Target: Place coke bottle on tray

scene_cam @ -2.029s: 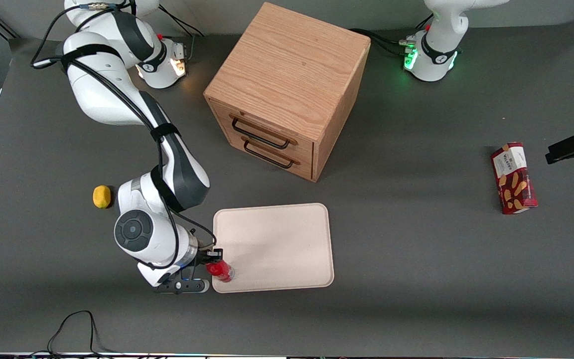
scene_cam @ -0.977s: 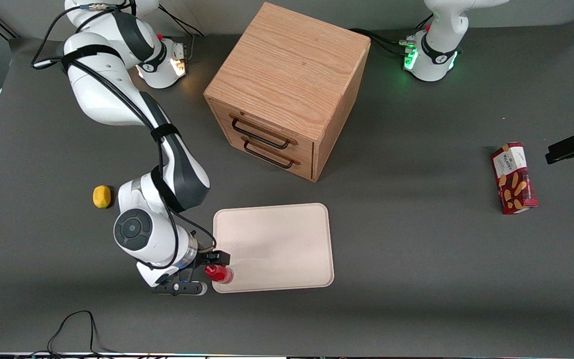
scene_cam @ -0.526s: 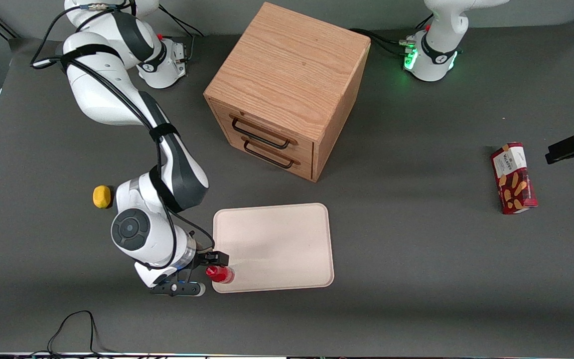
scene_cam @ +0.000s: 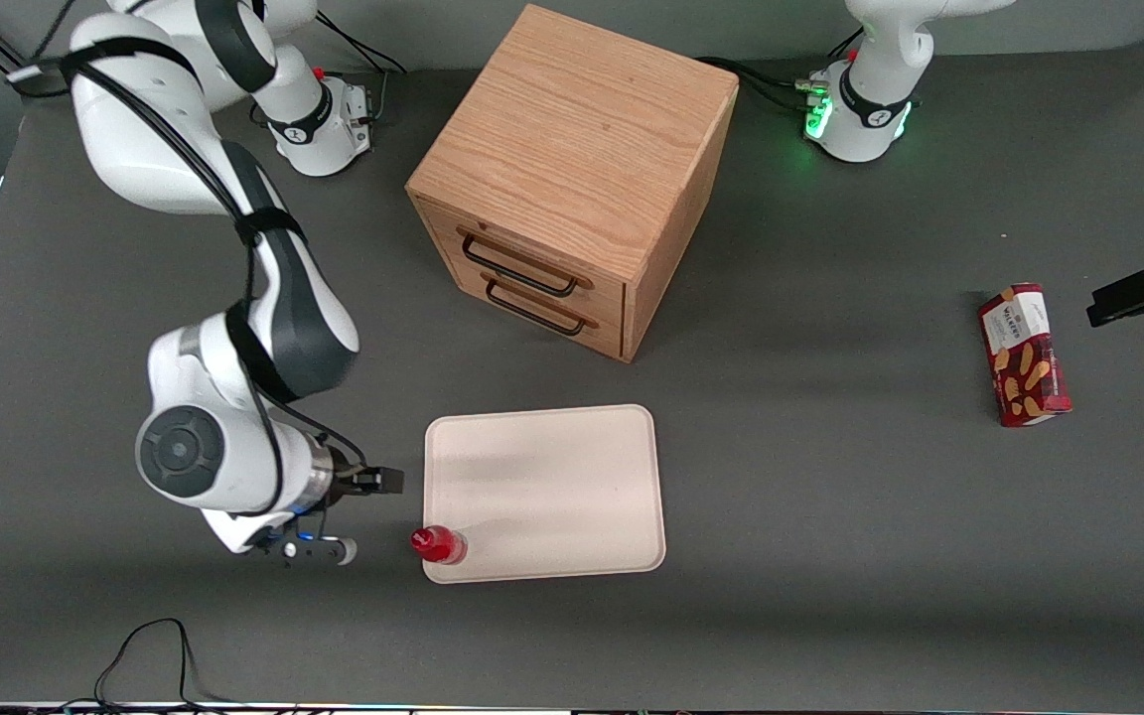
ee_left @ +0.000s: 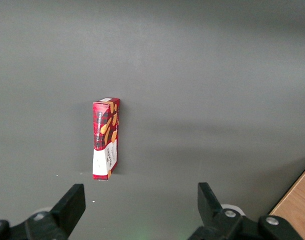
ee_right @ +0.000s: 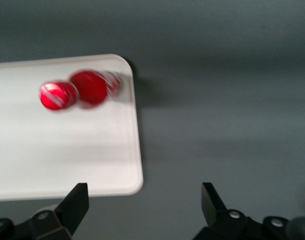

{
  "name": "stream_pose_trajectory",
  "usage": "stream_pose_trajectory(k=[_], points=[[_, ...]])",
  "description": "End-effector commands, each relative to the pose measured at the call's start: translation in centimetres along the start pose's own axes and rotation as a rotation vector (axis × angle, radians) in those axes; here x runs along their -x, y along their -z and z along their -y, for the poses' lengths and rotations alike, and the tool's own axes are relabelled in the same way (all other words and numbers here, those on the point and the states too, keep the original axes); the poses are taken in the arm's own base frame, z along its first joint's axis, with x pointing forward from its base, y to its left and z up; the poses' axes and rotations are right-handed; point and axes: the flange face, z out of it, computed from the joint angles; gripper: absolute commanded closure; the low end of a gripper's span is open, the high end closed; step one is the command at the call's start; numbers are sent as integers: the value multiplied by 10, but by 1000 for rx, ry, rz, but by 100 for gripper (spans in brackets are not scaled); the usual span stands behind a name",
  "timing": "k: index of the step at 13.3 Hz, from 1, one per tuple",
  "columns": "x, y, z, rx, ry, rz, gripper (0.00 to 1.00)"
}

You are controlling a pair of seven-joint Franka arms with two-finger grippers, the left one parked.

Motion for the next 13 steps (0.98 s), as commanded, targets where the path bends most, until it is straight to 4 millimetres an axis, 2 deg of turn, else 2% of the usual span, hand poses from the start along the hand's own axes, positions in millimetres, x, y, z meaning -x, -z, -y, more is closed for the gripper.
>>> stream_pose_trajectory(k=[1,3,6,8,10,12,13], points=[[53,26,-40,10,59,47,0],[75,40,-74,30,64,56,0],[111,59,-112,33,66,62,0],[139,76,-122,35,60,49,0],[156,97,-133,33,47,31,0],[165,114,-148,30,26,28,0],[168,119,-146,31,48,29,0]])
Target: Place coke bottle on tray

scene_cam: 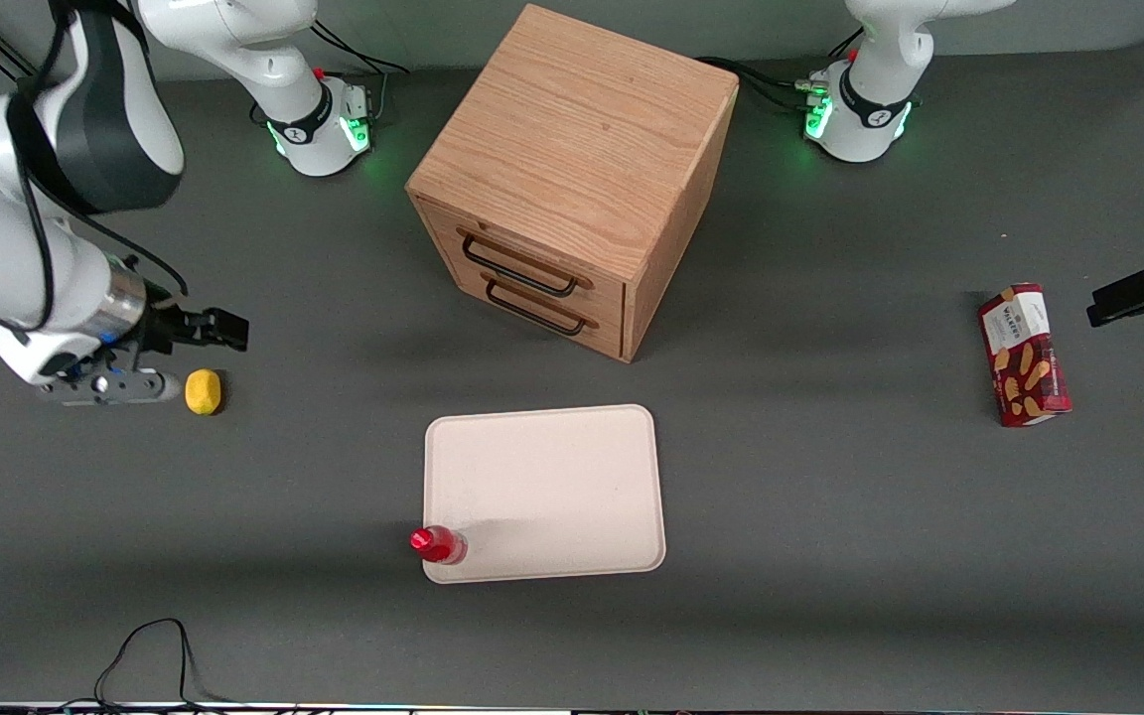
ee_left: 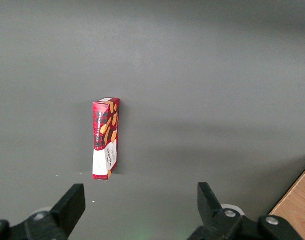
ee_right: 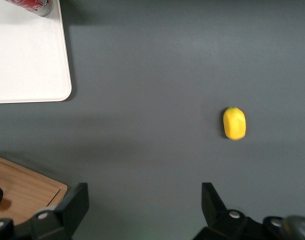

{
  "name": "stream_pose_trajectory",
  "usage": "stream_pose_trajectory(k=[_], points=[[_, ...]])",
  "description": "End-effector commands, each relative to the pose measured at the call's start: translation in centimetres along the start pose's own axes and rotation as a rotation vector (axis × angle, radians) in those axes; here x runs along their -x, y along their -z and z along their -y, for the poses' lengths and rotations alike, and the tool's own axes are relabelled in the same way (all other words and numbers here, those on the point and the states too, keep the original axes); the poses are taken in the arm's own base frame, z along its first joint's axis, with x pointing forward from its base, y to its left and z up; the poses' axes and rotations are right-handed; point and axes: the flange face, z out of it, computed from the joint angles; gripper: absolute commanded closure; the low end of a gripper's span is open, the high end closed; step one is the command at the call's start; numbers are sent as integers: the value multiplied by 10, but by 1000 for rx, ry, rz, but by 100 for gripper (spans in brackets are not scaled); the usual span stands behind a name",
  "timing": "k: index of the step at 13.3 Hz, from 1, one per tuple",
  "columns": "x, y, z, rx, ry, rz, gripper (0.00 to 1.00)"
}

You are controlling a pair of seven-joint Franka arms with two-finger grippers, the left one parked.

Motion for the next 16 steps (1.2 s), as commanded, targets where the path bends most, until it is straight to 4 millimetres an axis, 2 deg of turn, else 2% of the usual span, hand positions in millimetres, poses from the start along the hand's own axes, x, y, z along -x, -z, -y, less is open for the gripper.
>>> stream_pose_trajectory(k=[1,7,9,11,16], points=[[17,10,-11,-16,45,8,0],[10,30,-21,-14,24,8,0],[9,33,-33,-31,1,3,0],[9,38,-37,-44,-5,-2,0],[12,38,-32,-43,-8,19,0]])
